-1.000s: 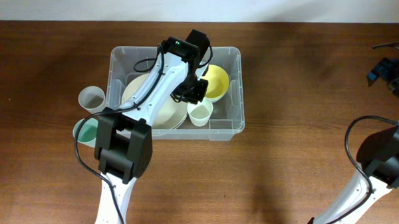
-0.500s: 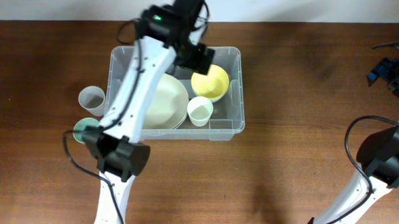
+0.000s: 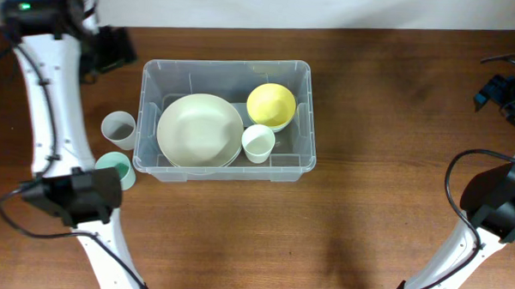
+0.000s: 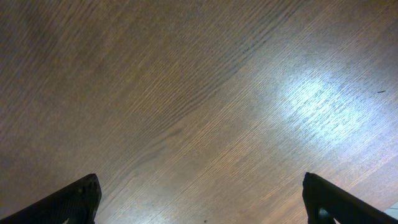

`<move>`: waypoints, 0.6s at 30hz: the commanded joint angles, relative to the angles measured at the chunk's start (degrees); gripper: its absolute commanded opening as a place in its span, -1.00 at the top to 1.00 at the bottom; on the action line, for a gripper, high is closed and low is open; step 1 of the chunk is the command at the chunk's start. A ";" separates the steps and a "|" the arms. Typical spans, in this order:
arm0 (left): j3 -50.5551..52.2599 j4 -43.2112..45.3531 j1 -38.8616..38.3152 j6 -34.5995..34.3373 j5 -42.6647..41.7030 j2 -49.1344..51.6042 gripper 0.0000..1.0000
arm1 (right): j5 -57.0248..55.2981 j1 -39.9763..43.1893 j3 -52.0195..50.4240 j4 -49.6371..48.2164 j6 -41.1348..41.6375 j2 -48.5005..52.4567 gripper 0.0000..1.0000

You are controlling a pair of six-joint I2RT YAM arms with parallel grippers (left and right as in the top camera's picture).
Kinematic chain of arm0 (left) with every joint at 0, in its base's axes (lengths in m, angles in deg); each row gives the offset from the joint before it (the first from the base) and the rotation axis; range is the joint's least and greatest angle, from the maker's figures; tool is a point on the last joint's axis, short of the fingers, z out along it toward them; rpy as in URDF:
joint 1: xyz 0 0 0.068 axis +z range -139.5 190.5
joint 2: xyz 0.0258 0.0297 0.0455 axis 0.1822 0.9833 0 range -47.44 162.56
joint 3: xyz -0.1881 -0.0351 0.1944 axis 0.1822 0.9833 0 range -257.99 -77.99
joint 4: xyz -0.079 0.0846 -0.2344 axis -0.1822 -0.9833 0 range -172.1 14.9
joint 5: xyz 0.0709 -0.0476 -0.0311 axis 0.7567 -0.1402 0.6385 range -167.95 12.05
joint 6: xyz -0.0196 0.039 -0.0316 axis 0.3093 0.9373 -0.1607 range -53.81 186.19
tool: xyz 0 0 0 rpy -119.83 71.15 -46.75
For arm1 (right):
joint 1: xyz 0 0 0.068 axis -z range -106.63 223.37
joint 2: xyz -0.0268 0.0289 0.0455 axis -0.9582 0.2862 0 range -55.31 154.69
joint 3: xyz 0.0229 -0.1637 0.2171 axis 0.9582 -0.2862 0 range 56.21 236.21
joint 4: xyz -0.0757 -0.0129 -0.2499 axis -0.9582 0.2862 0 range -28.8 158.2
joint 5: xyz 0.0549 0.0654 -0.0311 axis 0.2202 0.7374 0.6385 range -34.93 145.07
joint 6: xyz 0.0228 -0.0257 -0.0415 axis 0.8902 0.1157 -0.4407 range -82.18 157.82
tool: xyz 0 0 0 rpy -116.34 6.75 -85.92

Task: Pack container
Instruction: 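Move the left gripper to the clear cup and grasp it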

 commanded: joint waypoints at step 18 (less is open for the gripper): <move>30.64 9.14 6.32 -0.87 0.02 -1.14 -0.99 | -0.52 -0.04 -0.15 -0.02 0.44 -1.18 -0.98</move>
